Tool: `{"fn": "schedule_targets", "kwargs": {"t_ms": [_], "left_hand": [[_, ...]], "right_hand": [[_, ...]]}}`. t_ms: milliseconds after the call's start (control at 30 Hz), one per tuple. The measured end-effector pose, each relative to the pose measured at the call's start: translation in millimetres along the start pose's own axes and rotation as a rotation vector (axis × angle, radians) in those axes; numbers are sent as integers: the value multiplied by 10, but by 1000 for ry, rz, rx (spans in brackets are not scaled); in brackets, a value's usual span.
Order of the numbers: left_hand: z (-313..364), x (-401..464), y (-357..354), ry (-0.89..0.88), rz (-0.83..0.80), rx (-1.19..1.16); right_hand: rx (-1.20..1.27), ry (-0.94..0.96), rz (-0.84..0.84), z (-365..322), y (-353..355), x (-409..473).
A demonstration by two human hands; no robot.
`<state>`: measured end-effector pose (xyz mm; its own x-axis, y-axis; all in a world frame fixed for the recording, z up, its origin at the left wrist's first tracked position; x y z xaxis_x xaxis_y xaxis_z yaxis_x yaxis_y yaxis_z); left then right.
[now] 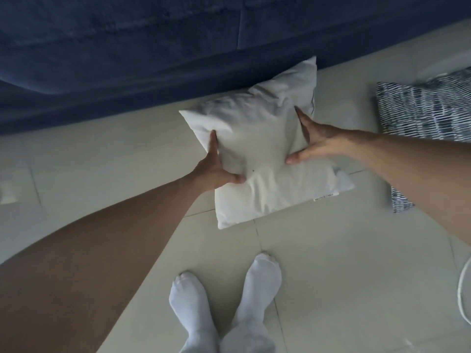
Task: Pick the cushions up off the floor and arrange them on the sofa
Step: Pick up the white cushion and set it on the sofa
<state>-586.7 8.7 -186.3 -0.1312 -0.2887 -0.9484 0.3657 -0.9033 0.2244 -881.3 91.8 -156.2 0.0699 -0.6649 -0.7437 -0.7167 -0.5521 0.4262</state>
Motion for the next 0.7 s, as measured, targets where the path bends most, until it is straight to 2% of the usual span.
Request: {"fn": "schedule_targets", "kwargs": {"t_ms": [367,700], "left_hand": [[-81,-701,162,-47,3,177],[13,-1863,508,-71,22,234]], "right_hand": [[162,96,81,-176,-352,-470],[179,68,140,-847,-238,-1511]]}}
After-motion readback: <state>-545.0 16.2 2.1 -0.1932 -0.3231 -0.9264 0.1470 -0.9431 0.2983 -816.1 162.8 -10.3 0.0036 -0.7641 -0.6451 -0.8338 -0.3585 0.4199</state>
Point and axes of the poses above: each hand's wrist, its own x-axis towards the middle knuckle, its own y-axis out of the back of the hand, z = x × y, the point moved 4 cm from there along x, towards the middle knuckle, and after that the axes turned 14 degrees about y, right-handed, at the moved point
